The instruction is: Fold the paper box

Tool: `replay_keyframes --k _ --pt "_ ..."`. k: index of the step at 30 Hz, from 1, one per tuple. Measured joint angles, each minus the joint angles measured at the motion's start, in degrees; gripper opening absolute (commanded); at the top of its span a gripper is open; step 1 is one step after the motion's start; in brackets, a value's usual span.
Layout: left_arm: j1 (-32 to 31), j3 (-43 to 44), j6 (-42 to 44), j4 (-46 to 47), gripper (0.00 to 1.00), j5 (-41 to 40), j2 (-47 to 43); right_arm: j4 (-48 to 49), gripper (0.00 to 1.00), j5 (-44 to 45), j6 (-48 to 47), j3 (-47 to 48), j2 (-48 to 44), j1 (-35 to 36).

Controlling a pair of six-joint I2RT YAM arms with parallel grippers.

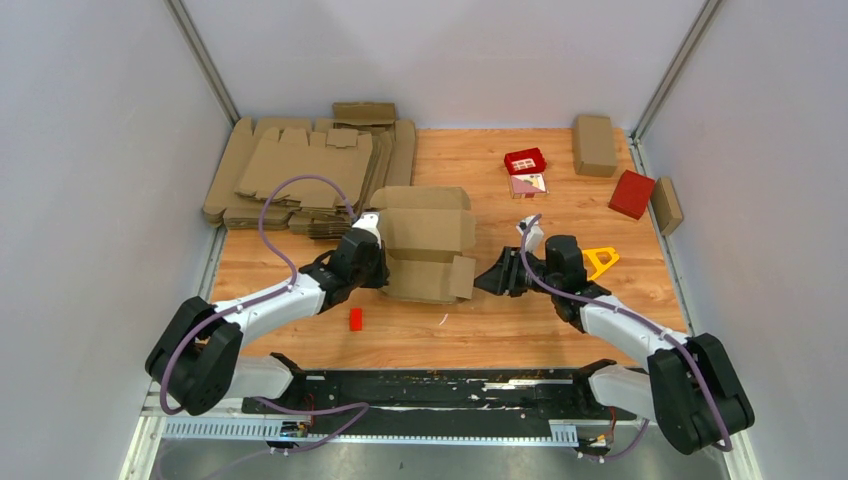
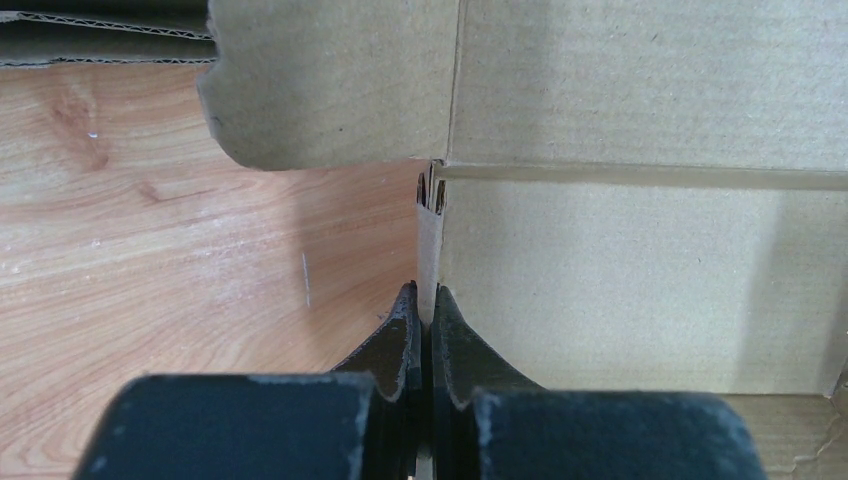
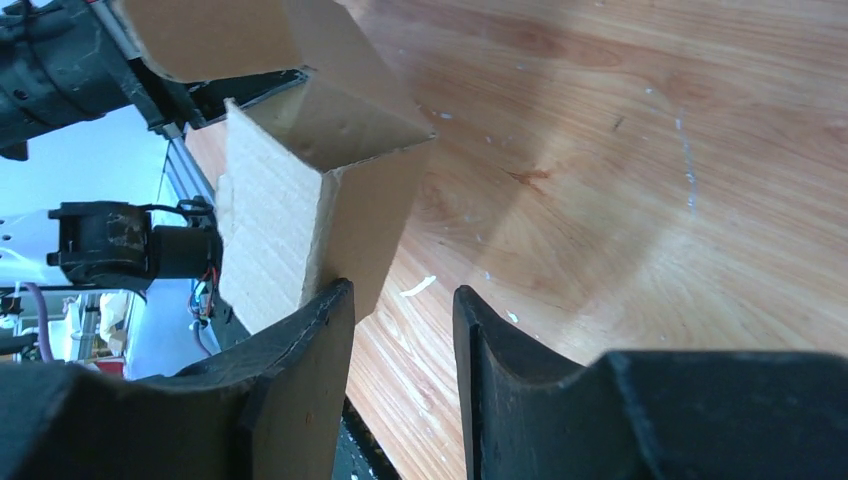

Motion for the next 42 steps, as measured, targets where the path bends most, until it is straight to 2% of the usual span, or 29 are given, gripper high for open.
replay_keyframes --k 29,36,42 --pt "0.0 0.0 0.0 0.7 0.0 1.4 0.4 5.3 0.45 -3.9 2.1 0.5 0.4 4.6" --pt "0.0 0.0 0.0 0.7 0.0 1.4 0.5 3.1 0.47 -0.2 1.6 4.1 2.5 8.9" --pt "0.2 0.0 -0.1 0.5 0.0 -1.7 0.6 -3.7 0.45 7.1 0.9 9.6 5.5 12.6"
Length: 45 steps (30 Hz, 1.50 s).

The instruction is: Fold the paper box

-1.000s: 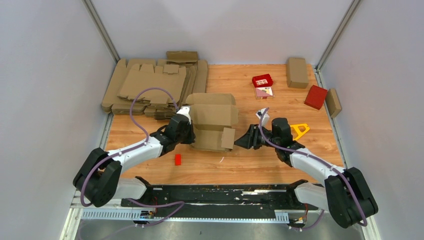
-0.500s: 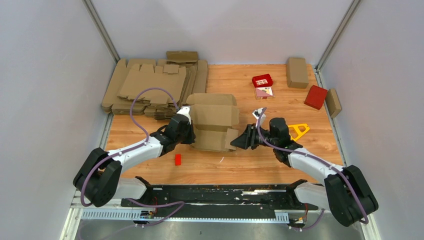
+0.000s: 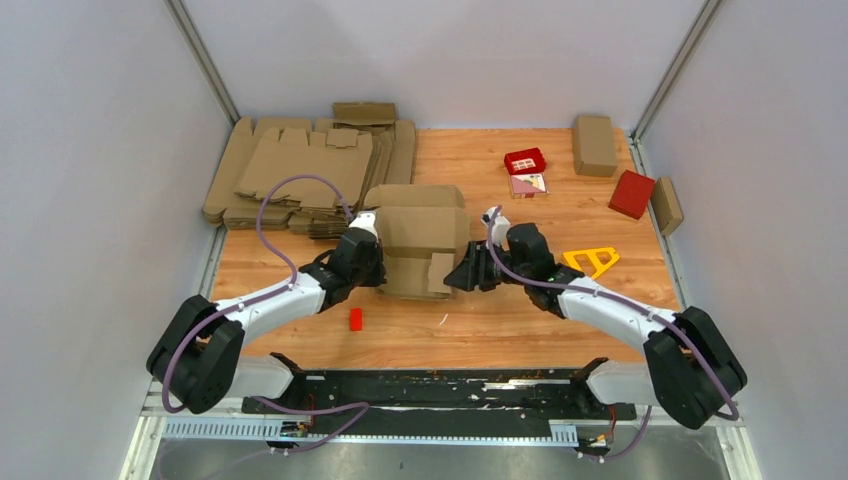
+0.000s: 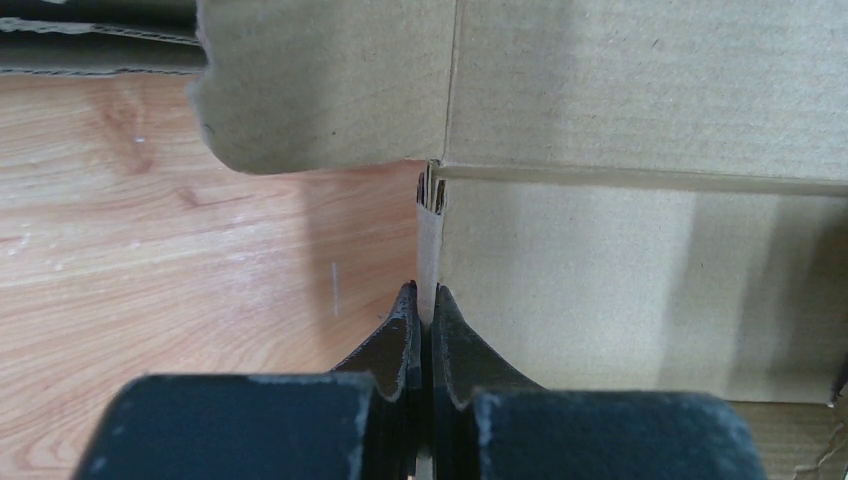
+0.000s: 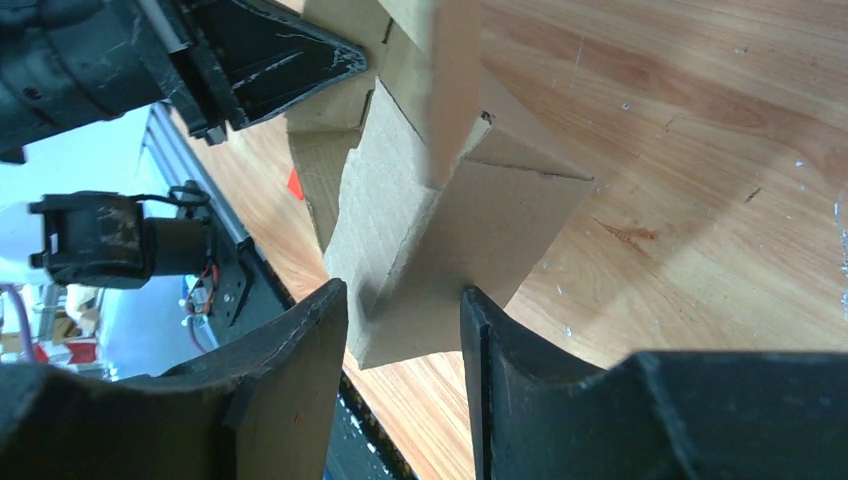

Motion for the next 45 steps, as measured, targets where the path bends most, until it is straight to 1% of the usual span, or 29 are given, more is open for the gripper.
replay_keyframes --k 8,10,15,20,25,26,30,32,38,43,45 --pt "0.0 -0.8 -0.9 -1.7 0.0 -4.3 -0.2 -10.4 0.43 15.0 -2.5 8.4 7.0 7.8" --pt "-0.2 -0.8 -1.6 -2.1 0.0 -5.4 -0.2 -12.4 0.4 18.6 -2.9 10.1 9.0 9.1" --pt "-0.9 -0.8 -3.0 -2.5 0.0 -7.6 -0.2 -16.3 0.29 27.0 -3.7 13.8 15.0 11.1" --pt "-2.2 -0.8 -5.0 -2.9 0.0 -10.1 -0.1 -20.5 0.26 32.9 -4.4 17.3 19.6 12.1" --pt "-4.5 -0.8 -8.4 -4.8 0.0 -14.4 0.4 -24.5 0.02 38.6 -5.8 22.8 24.2 13.8" --pt "-4.9 -0.8 -9.0 -5.3 0.0 -15.1 0.5 -25.2 0.0 40.2 -5.7 23.6 24.7 14.2" --pt "-5.8 -0.7 -10.8 -6.0 0.0 -16.8 0.5 -27.6 0.0 45.4 -5.7 25.9 26.1 15.6" --pt "-5.9 -0.7 -11.2 -5.9 0.0 -17.2 0.4 -29.2 0.09 47.7 -5.7 27.3 27.0 16.3" --pt "-5.9 -0.7 -12.3 -5.7 0.0 -18.3 0.4 -35.3 0.18 54.4 -5.7 33.8 31.9 18.1" --pt "-6.0 -0.7 -12.6 -5.0 0.0 -18.3 0.4 -38.6 0.32 58.4 -5.7 36.3 34.0 18.6" --pt "-6.0 -0.7 -12.8 -4.8 0.0 -18.3 0.4 -39.7 0.35 59.6 -5.8 36.8 34.2 18.6"
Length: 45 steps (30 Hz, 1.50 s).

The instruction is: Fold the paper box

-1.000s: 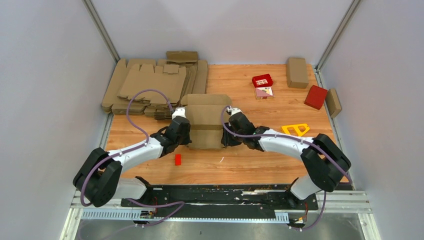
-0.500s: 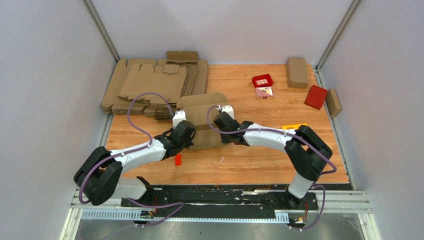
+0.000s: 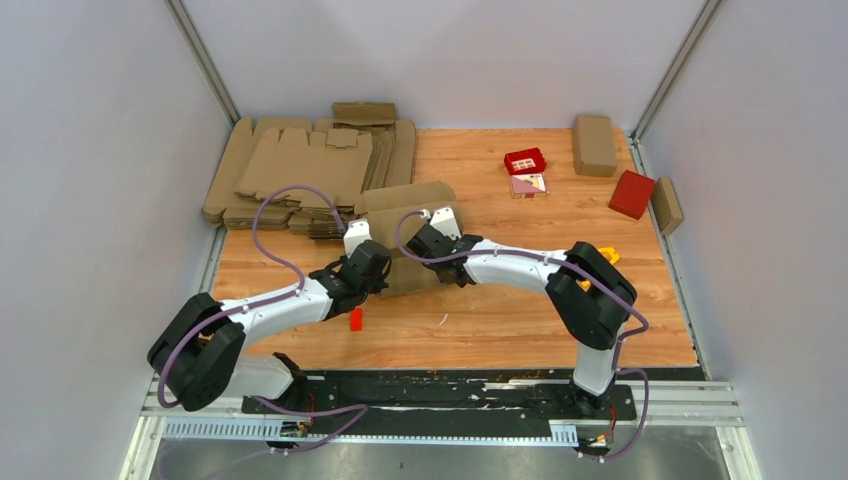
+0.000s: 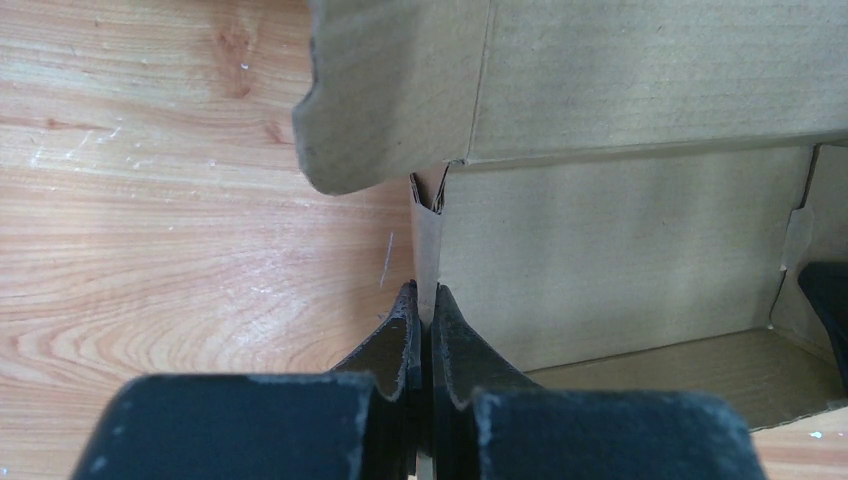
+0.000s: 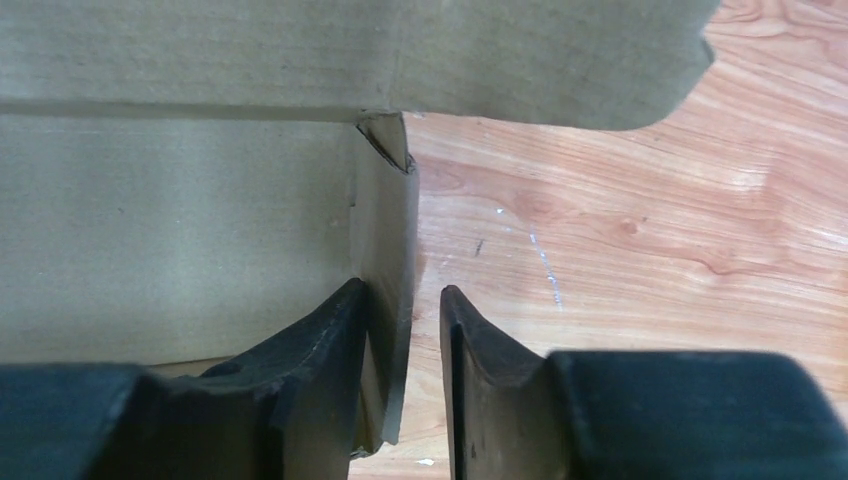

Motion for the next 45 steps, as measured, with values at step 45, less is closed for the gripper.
replay_keyframes --k 45 --pt "0.0 0.2 0.7 -0.8 0.0 0.0 0.0 1.0 0.28 -6.0 -2.6 2.7 0.1 -2.8"
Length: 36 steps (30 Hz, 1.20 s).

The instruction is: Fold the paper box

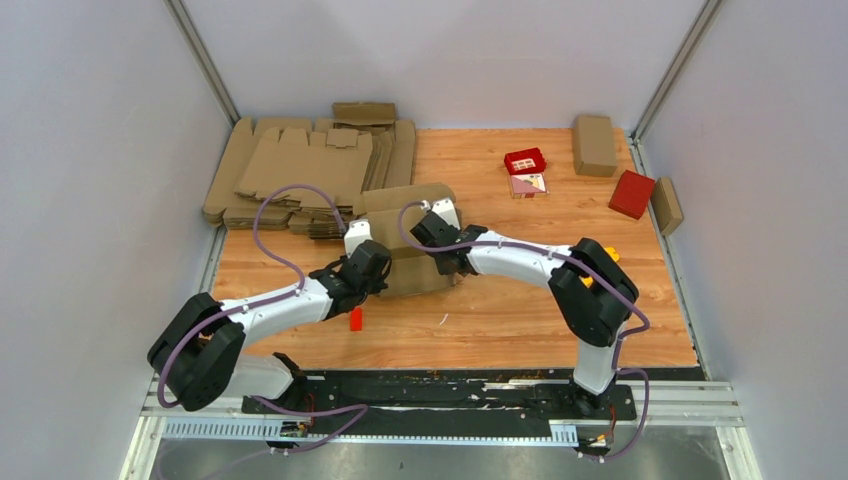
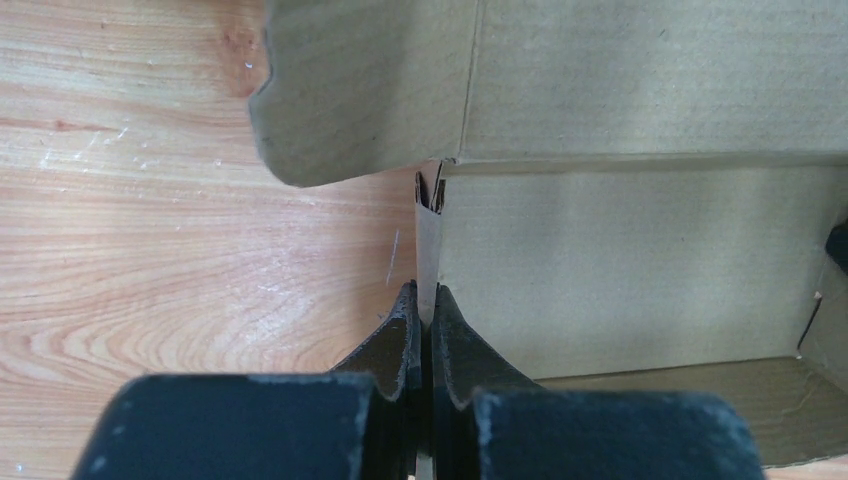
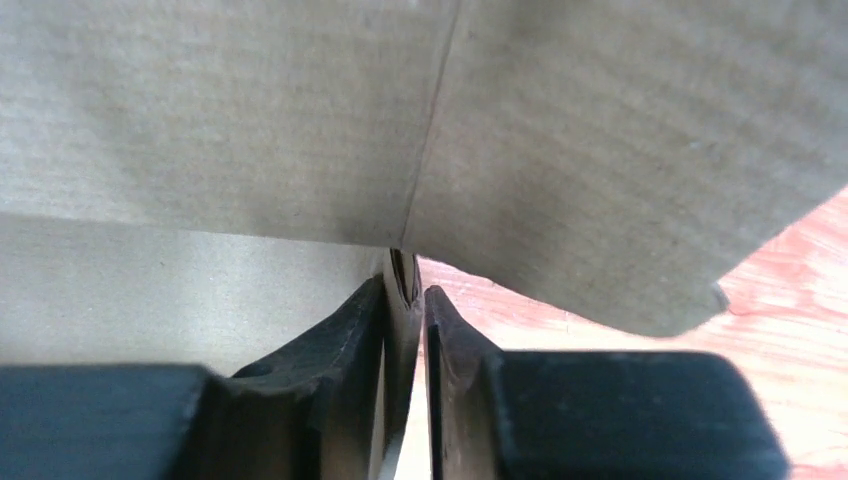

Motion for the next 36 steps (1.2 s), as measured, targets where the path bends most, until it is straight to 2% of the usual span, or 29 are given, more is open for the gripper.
replay_keyframes --k 3,6,10,14,18,21,23,31,34,36 --pt "0.0 0.1 0.2 0.2 0.0 0.0 0.2 -1.1 0.36 0.5 -0.6 0.0 0.0 0.0" --pt "0.0 0.1 0.4 -0.3 0.0 -0.3 0.8 0.3 0.53 -1.3 -1.7 -1.4 -0.8 -0.1" --pt "0.1 0.1 0.5 -0.7 0.0 -0.3 2.1 3.1 0.68 -6.9 -2.4 -7.3 -6.6 -0.4" --pt "0.1 0.7 0.5 -0.9 0.0 0.0 2.6 4.3 0.8 -10.3 -2.3 -8.7 -10.4 -0.6" --pt "0.1 0.8 0.7 -0.9 0.02 0.0 2.7 5.9 0.79 -12.6 -1.8 -9.7 -10.9 -0.7" --pt "0.1 0.8 1.2 -0.9 0.22 0.0 2.7 6.0 0.76 -13.6 -1.6 -11.0 -10.9 -0.7" --pt "0.1 1.2 1.9 -1.0 0.29 0.2 3.2 5.9 0.75 -13.7 -1.5 -11.3 -10.9 -0.7" --pt "0.1 2.7 4.7 -1.0 0.4 2.2 4.2 6.1 0.76 -14.4 -1.6 -11.8 -13.5 -1.6" --pt "0.1 2.7 6.0 -1.1 0.4 2.7 3.9 6.8 0.78 -15.5 -1.7 -12.3 -16.3 -3.3" --pt "0.1 2.7 7.2 -1.6 0.49 2.6 2.7 7.7 0.78 -17.0 -1.9 -13.6 -19.2 -5.1"
